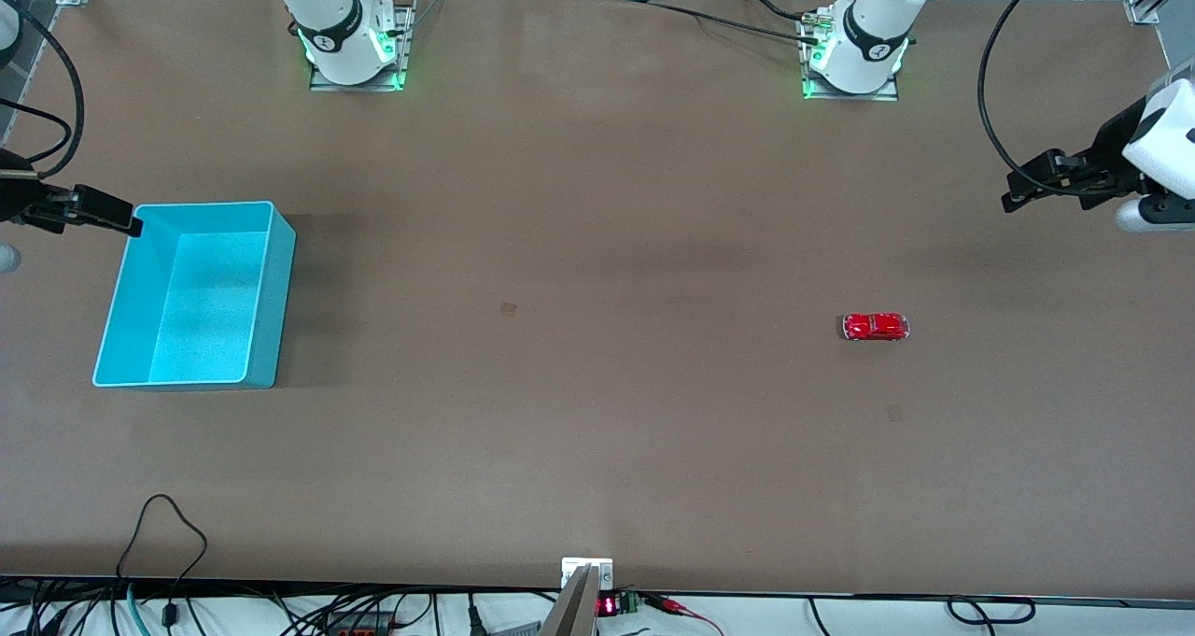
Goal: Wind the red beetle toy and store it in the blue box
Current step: 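Move the left gripper over the red toy car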
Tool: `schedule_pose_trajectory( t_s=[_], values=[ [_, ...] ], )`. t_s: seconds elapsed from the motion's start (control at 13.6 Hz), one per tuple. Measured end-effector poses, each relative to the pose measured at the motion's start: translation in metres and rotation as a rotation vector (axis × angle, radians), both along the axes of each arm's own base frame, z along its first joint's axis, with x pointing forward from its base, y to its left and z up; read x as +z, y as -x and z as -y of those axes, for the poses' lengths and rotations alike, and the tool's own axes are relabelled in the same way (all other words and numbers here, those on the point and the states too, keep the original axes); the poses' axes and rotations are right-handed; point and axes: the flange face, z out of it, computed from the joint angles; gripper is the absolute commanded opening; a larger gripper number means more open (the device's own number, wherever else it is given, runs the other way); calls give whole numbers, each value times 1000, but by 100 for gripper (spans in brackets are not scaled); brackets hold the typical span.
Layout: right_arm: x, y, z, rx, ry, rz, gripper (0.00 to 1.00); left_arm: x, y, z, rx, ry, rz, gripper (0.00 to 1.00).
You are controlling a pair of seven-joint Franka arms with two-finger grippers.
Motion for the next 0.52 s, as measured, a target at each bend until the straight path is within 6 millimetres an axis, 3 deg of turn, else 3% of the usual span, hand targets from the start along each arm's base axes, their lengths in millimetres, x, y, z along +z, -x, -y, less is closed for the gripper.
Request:
schedule_pose_trajectory(
  t_s=[0.15,0.52],
  values=[
    [1,-1,0,0,1,7,100,-18,-6,4,-8,0,-43,100],
    [2,-3,-1,3,2,27,100,-84,-29,16,-103,10,-158,100]
  ],
)
